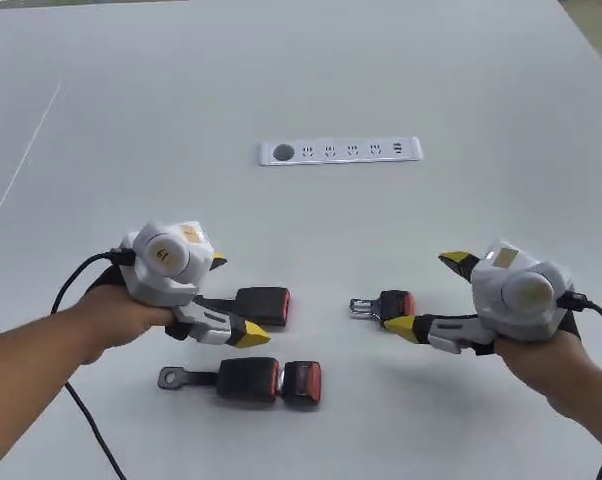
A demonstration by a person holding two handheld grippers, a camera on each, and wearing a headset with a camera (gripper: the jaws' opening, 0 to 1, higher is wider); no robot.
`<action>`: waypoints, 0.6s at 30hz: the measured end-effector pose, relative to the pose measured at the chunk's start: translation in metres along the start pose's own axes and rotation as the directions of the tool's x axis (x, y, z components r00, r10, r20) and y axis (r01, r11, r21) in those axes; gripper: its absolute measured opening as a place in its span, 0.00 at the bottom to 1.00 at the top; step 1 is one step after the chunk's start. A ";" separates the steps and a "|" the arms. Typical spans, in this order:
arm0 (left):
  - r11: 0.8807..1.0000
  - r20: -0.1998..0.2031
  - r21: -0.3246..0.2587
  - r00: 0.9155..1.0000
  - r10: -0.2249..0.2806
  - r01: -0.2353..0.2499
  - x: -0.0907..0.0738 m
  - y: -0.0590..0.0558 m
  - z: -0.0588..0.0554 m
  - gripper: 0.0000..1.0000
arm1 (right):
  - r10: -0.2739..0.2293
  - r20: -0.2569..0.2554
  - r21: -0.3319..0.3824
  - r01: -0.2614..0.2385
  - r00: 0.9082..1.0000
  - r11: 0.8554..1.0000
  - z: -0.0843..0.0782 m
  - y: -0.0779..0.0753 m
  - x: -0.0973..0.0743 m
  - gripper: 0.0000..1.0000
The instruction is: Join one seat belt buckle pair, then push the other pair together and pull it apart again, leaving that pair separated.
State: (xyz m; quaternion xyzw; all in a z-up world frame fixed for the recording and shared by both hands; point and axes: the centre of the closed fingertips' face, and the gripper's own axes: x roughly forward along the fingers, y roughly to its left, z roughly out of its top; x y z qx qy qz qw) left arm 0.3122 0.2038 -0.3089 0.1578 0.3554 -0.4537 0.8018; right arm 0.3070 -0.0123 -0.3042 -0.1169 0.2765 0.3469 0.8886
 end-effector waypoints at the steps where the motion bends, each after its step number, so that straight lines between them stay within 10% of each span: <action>1: 1.000 0.021 -0.026 1.000 0.014 -0.013 -0.006 -0.003 -0.001 0.88 | -0.011 -0.006 0.010 0.011 1.000 1.000 -0.002 0.002 -0.004 0.81; 18: 0.959 0.160 -0.244 0.970 0.184 -0.141 -0.086 -0.033 -0.032 1.00 | -0.127 0.020 0.099 0.124 0.992 0.987 -0.004 0.035 -0.052 0.84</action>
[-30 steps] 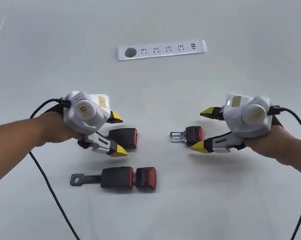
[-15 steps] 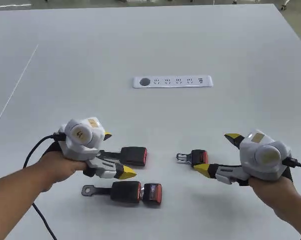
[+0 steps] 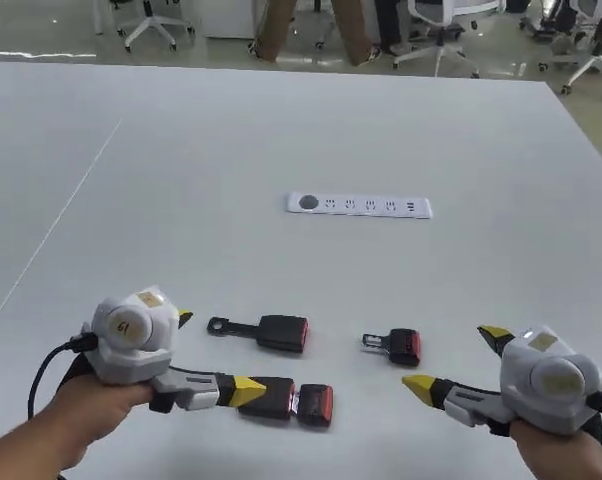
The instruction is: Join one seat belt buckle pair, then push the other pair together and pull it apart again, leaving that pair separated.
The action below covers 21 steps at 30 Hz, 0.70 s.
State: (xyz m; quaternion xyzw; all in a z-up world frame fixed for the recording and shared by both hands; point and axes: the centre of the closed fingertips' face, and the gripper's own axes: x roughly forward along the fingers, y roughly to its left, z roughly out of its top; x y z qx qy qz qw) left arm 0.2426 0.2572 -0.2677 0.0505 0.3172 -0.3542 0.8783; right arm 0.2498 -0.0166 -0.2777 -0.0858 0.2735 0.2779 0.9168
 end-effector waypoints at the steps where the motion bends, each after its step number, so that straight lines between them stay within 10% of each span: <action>1: 1.000 0.001 -0.026 1.000 0.012 -0.012 -0.006 0.000 -0.004 1.00 | -0.001 0.004 0.002 0.001 1.000 1.000 -0.001 0.004 -0.003 0.84; 21: 0.993 0.094 -0.103 0.994 0.062 -0.053 -0.073 -0.014 -0.035 1.00 | -0.056 -0.003 0.036 0.056 0.998 0.998 -0.034 0.035 -0.054 0.91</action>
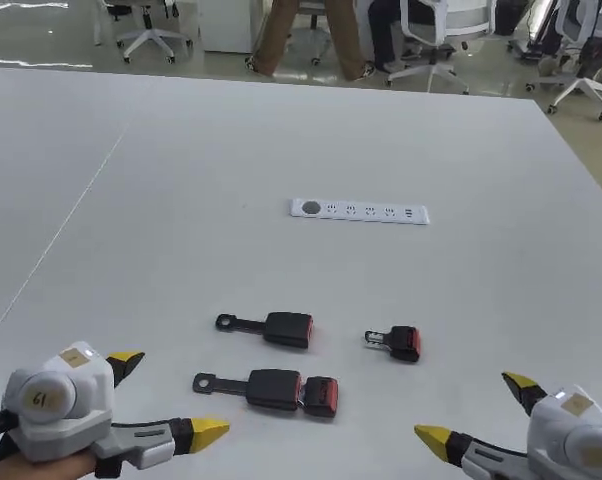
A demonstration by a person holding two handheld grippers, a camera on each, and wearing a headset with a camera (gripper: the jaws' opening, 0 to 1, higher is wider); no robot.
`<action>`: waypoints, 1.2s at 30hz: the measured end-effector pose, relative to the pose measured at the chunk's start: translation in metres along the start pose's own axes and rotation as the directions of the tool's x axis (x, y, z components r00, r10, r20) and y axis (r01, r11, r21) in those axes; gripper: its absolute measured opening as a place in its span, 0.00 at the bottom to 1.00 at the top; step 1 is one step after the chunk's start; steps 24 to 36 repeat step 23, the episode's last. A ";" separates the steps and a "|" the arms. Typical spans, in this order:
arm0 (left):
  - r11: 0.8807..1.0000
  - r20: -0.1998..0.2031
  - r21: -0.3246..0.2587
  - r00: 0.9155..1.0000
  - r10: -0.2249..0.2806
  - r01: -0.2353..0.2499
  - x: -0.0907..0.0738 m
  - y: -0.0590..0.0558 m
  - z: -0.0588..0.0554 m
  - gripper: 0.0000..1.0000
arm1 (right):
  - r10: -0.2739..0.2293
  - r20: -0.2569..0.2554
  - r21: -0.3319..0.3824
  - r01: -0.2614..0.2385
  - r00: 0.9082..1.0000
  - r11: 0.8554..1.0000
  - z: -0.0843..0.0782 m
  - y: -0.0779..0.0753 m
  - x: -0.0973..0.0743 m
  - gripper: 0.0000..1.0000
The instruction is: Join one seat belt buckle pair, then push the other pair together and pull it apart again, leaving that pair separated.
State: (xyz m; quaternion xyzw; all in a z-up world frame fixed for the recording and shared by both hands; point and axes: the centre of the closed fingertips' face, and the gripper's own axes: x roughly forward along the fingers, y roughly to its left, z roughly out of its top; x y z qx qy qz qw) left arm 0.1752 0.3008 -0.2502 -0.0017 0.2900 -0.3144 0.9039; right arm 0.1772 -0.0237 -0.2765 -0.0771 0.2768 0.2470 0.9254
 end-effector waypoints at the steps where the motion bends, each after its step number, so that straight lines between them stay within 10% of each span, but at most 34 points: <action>1: 1.000 0.006 -0.007 1.000 0.005 -0.005 -0.002 0.000 0.001 1.00 | -0.002 -0.005 0.005 0.002 1.000 1.000 -0.003 0.000 -0.003 0.91; 36: 1.000 -0.009 0.006 1.000 -0.016 0.016 -0.002 -0.010 -0.002 1.00 | -0.024 -0.007 0.033 0.024 1.000 0.999 -0.013 0.004 -0.015 0.90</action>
